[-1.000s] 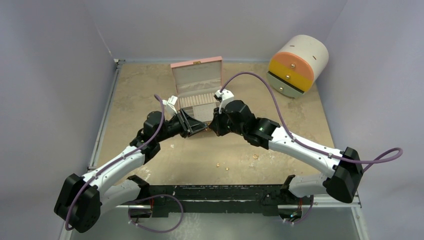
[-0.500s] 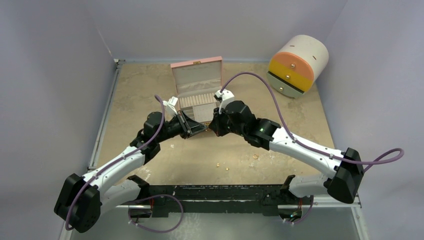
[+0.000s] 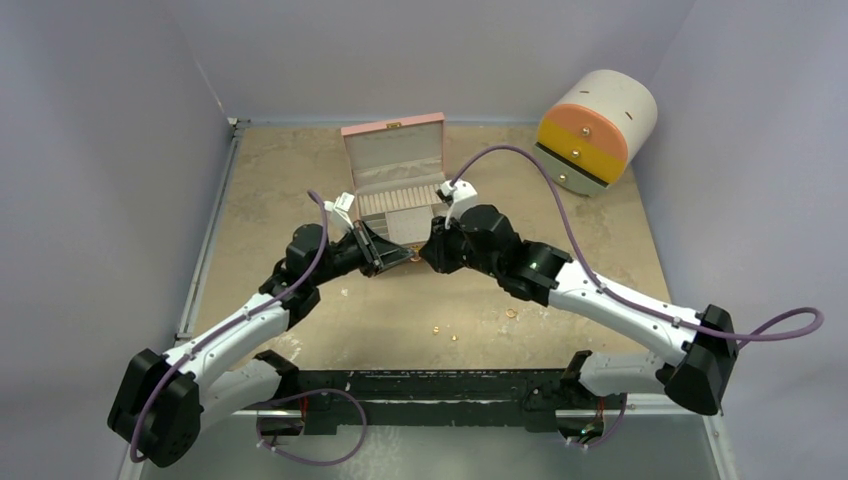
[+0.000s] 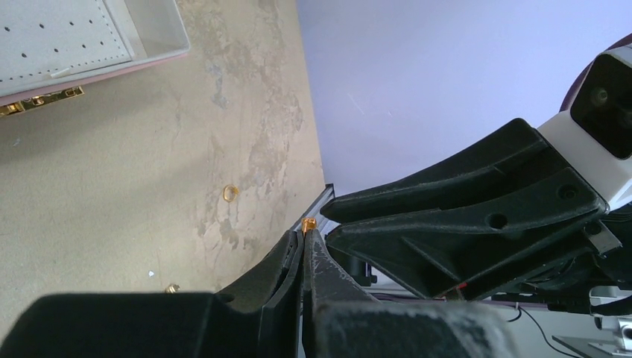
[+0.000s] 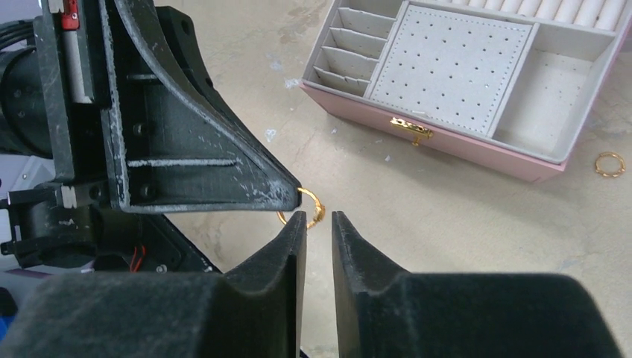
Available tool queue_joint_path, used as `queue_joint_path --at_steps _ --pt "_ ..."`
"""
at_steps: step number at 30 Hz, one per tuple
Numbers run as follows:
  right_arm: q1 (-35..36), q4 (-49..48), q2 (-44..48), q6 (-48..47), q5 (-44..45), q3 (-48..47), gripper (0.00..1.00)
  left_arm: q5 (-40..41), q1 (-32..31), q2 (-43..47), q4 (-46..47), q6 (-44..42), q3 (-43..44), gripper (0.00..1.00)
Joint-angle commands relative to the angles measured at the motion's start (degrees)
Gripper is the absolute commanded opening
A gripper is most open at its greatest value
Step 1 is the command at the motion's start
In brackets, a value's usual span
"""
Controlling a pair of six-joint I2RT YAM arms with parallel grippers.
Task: Organize the mixed jewelry
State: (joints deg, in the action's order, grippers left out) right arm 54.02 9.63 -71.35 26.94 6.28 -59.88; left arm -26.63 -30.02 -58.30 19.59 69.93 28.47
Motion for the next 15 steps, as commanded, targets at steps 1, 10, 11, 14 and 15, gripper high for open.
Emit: queue_joint_path --at_steps 1,10,11,14,15 --pt "0.4 -2.3 4.7 1.8 1.6 1.8 0.25 1.1 0.3 2.5 3.6 0.8 -0.5 0.0" --pt "-1.7 0.6 9.2 0.4 -5.9 2.0 0.39 -0.6 0.4 3.3 9.6 2.3 -2.0 0.0" --pt "-2.8 0.4 9.7 0.7 -8.8 2.0 0.39 -0.9 0.4 3.4 10.1 2.3 -2.0 0.0" --pt "-8.2 -2.0 11.2 2.9 -18.5 2.9 0.4 -1.7 0.4 4.2 11.6 2.2 -2.2 0.0" --pt "-10.2 -3.3 11.9 3.8 -21.6 3.4 0.4 -1.9 0.4 4.5 12.0 2.2 -2.3 0.0"
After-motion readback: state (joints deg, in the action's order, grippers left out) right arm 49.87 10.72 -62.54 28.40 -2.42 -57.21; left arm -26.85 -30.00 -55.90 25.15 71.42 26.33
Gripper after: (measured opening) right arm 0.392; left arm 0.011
